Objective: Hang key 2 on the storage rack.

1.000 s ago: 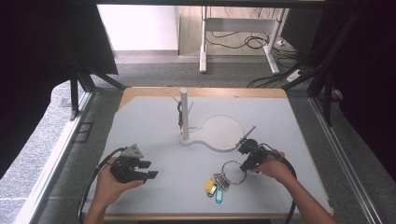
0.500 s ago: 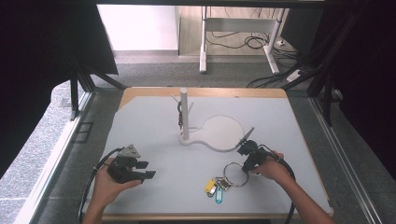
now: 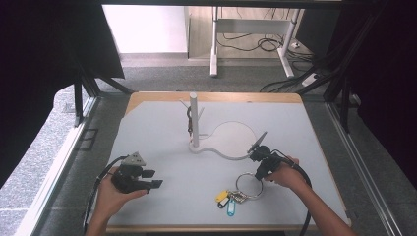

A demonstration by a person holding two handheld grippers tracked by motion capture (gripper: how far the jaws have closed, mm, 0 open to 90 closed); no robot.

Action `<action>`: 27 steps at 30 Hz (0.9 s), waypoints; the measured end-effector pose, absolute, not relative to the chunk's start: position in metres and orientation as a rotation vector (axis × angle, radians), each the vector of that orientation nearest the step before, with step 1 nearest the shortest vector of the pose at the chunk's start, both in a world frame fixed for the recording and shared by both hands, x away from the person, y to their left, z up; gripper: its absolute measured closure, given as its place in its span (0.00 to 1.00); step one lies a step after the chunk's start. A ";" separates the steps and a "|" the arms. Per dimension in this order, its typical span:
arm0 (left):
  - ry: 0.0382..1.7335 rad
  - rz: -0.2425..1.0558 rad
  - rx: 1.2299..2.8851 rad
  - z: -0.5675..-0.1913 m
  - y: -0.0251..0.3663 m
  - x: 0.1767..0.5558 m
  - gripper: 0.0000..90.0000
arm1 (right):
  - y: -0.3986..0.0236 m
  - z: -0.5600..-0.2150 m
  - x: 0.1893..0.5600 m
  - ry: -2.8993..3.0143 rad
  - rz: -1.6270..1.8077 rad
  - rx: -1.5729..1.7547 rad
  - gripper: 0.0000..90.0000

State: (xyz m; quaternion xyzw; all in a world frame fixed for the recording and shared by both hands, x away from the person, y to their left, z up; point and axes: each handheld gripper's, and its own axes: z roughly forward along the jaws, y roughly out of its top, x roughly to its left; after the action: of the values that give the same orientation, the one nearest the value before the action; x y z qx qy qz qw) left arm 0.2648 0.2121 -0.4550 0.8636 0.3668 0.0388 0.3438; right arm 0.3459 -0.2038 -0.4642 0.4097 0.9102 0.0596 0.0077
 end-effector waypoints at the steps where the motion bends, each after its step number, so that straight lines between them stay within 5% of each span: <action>1: 0.952 0.101 2.244 -0.455 0.212 0.265 0.55 | -0.204 -0.460 0.345 2.847 0.199 1.278 0.94; 14: 0.951 0.100 2.240 -0.454 0.213 0.263 0.55 | -0.202 -0.424 0.328 2.908 0.331 1.237 1.00; 27: 0.952 0.097 2.248 -0.455 0.214 0.264 0.55 | -0.201 -0.473 0.339 2.865 0.173 1.212 0.81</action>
State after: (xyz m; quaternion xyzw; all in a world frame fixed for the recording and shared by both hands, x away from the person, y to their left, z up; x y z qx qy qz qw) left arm 0.2641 0.2136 -0.4551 0.8647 0.3661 0.0374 0.3420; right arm 0.3390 -0.2014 -0.4730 0.3891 0.9194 0.0555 0.0131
